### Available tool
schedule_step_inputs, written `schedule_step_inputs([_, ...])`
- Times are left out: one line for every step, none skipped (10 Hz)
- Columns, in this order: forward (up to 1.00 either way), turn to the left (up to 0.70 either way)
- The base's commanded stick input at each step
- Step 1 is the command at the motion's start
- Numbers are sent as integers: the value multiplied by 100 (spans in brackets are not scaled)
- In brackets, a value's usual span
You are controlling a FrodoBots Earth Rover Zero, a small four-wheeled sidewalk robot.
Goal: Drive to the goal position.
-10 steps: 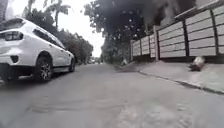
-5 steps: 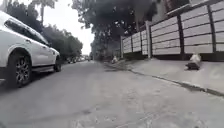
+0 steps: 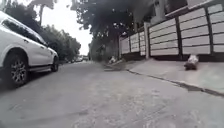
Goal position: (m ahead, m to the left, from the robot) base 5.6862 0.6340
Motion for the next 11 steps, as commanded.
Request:
schedule_step_inputs([100,44])
schedule_step_inputs([100,44])
schedule_step_inputs([100,44])
schedule_step_inputs([100,44])
schedule_step_inputs([100,44])
schedule_step_inputs([100,44])
schedule_step_inputs([100,44])
schedule_step_inputs([100,44])
schedule_step_inputs([100,39])
schedule_step_inputs([100,32])
schedule_step_inputs([100,26])
